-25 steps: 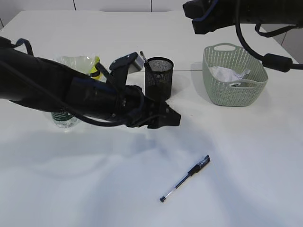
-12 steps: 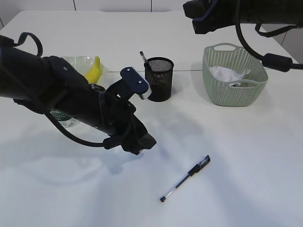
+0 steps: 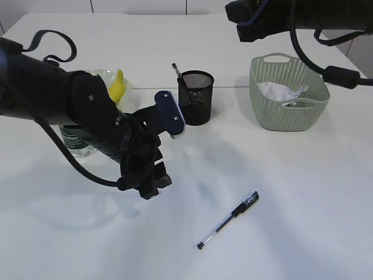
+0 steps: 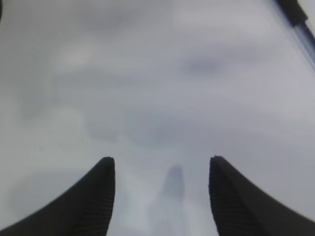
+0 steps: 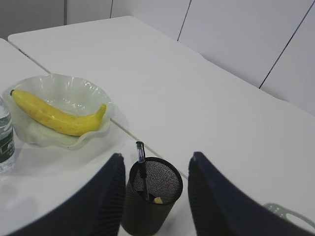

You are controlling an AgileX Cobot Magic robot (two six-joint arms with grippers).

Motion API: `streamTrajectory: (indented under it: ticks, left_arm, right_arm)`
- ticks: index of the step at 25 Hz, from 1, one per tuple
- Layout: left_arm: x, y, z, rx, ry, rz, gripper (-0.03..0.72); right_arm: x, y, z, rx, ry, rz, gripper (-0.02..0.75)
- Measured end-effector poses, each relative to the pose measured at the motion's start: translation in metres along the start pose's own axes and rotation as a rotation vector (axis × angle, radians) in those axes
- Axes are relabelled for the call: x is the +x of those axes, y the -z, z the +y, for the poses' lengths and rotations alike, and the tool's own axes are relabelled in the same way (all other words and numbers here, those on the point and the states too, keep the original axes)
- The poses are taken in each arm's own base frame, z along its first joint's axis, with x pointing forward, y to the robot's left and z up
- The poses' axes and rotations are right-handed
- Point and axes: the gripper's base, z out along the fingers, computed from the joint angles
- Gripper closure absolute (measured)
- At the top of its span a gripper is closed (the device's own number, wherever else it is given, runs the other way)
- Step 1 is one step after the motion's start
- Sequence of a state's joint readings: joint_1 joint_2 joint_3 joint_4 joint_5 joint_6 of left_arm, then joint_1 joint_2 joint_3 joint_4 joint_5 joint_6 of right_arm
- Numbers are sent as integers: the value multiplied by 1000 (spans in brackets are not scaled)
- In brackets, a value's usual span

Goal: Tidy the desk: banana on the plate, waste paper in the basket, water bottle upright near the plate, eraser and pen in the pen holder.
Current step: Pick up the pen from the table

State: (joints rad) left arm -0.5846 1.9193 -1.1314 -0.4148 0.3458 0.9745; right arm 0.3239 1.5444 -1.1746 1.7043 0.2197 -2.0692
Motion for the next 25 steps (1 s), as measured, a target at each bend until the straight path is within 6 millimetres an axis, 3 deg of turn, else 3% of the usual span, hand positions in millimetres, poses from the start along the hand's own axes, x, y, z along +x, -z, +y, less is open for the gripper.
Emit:
streamTrajectory:
  ticks: [7,12,16,25]
  left_arm:
    - [4,1,-1,-4,130,86,253]
    - [-19,11,0,90,311,39,212]
    - [-39,19,0,144,375,-10,203]
    - [-46,-7,-29,199,341,83,202]
  right_arm:
    - [0,0,0,0,-27,0,419]
    - [1,3,0,10,-69,6,419]
    - [3,20,-3,84,-92,30,419]
    - [8,49,2,126,-196,28,419]
